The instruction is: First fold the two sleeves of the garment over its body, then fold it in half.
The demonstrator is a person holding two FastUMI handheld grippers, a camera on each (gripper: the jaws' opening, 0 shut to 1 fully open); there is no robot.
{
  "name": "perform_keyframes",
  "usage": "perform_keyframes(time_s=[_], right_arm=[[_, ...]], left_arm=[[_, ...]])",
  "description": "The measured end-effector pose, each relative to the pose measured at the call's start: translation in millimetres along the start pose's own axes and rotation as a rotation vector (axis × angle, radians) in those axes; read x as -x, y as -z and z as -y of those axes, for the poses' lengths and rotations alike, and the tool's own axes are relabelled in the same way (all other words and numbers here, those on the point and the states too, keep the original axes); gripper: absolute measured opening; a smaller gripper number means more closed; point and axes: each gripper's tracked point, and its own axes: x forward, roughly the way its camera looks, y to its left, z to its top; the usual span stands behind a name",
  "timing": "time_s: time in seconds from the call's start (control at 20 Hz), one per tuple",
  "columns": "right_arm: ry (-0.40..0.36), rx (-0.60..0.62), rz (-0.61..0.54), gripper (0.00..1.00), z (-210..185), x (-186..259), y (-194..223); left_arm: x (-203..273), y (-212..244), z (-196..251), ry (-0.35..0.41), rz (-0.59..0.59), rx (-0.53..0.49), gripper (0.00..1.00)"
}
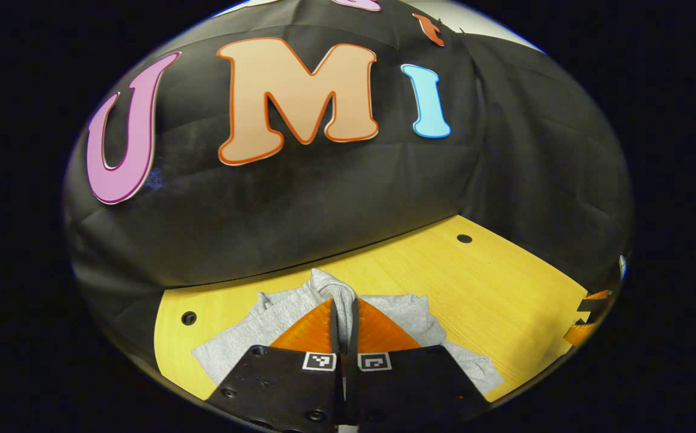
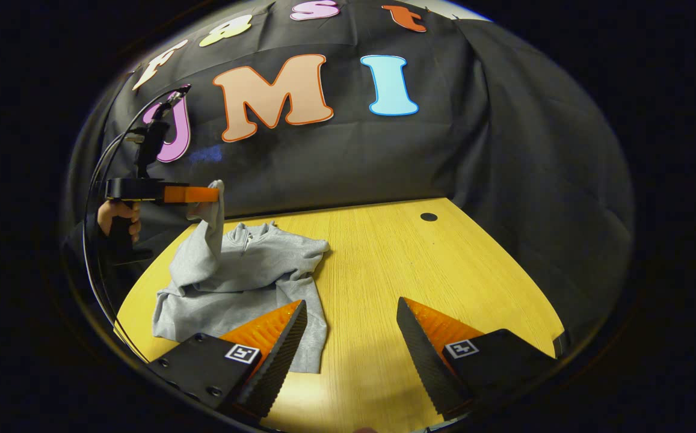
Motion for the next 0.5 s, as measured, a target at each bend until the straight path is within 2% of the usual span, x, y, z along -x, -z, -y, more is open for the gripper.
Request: perform_keyframes(time_s=[0.3,0.35,0.5], right_arm=[[0.017,0.016,-0.012,0.91,10,11,10],[0.019,0.014,-0.017,0.96,12,13,12],[0.028,0.009,-0.027,0.96,19,16,17]], left_arm=[[-36,36,35,0.036,-0.073,0.029,0.0],[-41,42,40,0.038,-0.09,0.021,0.01],[-54,54,58,0.062,-0.118,0.002,0.01]])
